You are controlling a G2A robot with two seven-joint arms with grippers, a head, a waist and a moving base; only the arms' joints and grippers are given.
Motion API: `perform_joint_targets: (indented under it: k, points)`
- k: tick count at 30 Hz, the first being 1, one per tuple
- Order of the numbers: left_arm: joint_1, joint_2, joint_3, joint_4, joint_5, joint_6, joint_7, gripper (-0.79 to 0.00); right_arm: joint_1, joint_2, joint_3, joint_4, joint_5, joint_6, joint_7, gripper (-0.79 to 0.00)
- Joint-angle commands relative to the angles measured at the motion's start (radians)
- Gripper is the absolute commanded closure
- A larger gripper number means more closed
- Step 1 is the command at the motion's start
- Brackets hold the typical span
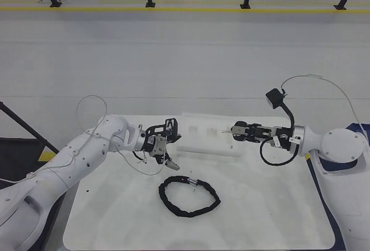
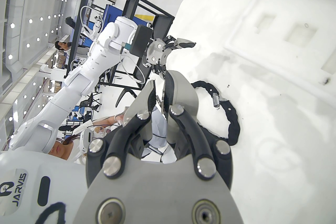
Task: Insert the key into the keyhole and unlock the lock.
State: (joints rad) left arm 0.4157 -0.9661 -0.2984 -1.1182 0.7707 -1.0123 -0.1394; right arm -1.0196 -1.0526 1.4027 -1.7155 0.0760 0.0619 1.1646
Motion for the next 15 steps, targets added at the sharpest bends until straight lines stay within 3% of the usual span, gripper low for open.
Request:
perform_joint_targets:
  k: [1, 9, 15]
  points:
    - [0.000, 0.000, 0.000, 0.000, 0.000, 0.000, 0.000, -0.785, 0.000, 0.000, 0.000, 0.000, 0.000, 0.000, 0.000, 0.000]
    - [0.000, 0.000, 0.000, 0.000, 0.000, 0.000, 0.000, -0.785, 0.000, 0.000, 0.000, 0.000, 0.000, 0.000, 0.000, 0.000]
    - [0.052, -0.004, -0.015, -0.030, 0.121, 0.066, 0.049, -0.785, 0.000, 0.000, 0.000, 0.000, 0.000, 0.000, 0.000, 0.000]
